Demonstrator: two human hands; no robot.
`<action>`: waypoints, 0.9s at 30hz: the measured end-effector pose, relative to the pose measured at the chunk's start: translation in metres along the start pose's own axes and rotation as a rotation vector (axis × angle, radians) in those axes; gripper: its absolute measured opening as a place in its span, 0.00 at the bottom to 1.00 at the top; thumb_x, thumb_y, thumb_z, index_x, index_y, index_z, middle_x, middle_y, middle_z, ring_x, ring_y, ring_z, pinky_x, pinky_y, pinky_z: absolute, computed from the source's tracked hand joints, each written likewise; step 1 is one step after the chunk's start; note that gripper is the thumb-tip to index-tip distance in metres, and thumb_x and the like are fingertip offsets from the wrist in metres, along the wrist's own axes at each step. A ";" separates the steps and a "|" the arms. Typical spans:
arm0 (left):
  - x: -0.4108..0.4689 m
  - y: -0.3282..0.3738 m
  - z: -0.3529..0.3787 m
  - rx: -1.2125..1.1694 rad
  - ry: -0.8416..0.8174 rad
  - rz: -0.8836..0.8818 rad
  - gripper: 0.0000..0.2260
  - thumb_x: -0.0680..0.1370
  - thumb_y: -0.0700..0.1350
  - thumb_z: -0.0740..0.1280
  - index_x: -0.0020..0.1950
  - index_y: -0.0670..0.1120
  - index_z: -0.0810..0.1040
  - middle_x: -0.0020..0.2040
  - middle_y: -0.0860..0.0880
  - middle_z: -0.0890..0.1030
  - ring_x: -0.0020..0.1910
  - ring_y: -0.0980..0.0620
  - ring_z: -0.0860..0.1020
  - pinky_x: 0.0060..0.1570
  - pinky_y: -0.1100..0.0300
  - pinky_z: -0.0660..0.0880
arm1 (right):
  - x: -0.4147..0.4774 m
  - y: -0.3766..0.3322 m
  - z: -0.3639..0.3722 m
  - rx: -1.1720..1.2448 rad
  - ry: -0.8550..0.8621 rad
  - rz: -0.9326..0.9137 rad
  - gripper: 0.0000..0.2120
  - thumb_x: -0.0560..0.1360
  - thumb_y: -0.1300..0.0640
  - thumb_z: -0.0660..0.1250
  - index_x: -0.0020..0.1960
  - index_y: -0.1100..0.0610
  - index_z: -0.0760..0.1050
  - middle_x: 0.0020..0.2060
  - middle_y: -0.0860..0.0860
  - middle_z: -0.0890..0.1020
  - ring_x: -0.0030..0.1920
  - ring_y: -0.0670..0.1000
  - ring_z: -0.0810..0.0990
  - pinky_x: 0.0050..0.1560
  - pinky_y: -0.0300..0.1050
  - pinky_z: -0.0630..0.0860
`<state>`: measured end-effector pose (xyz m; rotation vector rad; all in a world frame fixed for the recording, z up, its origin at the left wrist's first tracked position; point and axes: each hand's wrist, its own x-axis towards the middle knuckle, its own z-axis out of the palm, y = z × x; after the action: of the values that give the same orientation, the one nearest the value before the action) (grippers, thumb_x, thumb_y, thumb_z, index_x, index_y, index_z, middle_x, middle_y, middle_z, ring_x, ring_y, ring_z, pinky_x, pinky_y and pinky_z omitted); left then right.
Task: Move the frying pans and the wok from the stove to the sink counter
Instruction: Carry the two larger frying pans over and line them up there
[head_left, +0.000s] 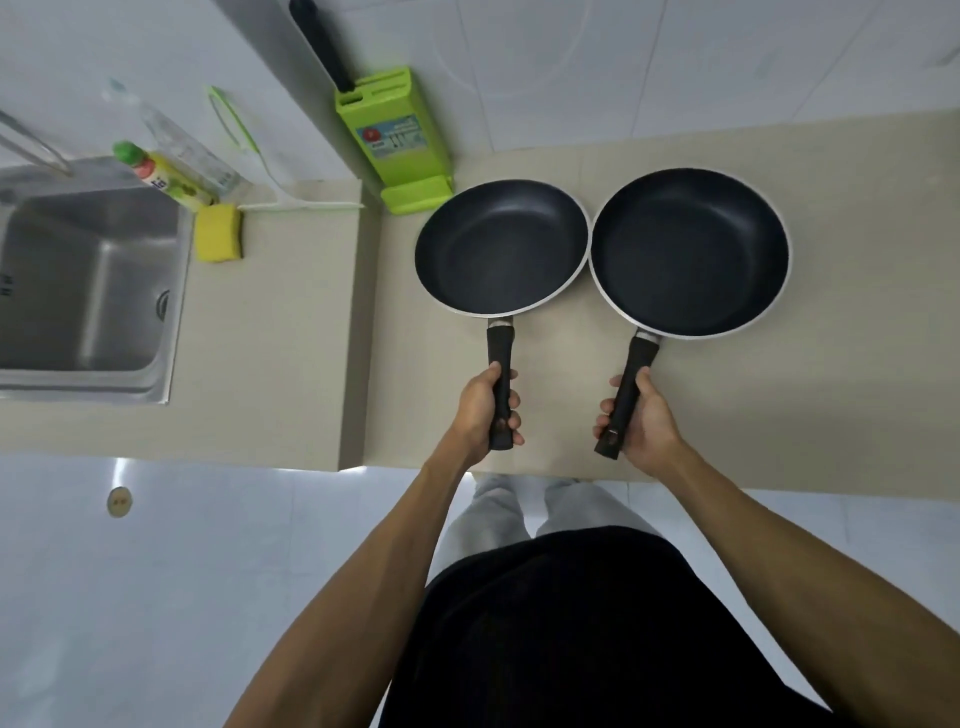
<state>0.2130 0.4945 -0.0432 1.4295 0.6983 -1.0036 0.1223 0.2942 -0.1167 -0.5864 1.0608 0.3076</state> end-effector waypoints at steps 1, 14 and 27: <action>0.000 0.000 0.003 -0.008 -0.006 0.000 0.14 0.85 0.54 0.53 0.53 0.45 0.72 0.25 0.50 0.71 0.18 0.52 0.68 0.19 0.62 0.71 | -0.003 -0.003 -0.003 0.051 -0.037 -0.011 0.22 0.81 0.34 0.55 0.47 0.53 0.72 0.31 0.52 0.71 0.27 0.51 0.70 0.31 0.44 0.72; -0.010 0.013 0.043 -0.243 -0.041 -0.013 0.14 0.83 0.52 0.52 0.46 0.46 0.70 0.27 0.49 0.74 0.19 0.53 0.67 0.20 0.66 0.64 | -0.026 -0.028 -0.003 0.207 -0.138 -0.114 0.21 0.81 0.40 0.55 0.40 0.54 0.70 0.28 0.49 0.68 0.23 0.48 0.65 0.22 0.38 0.62; -0.018 0.015 0.051 -0.182 0.062 0.082 0.14 0.84 0.51 0.54 0.44 0.45 0.70 0.26 0.51 0.69 0.18 0.55 0.63 0.18 0.65 0.63 | -0.038 -0.040 -0.004 -0.010 -0.007 -0.201 0.20 0.83 0.39 0.57 0.43 0.54 0.68 0.26 0.49 0.69 0.22 0.47 0.65 0.20 0.39 0.62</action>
<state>0.2089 0.4446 -0.0173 1.3237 0.7506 -0.8142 0.1218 0.2611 -0.0720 -0.6945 0.9848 0.1390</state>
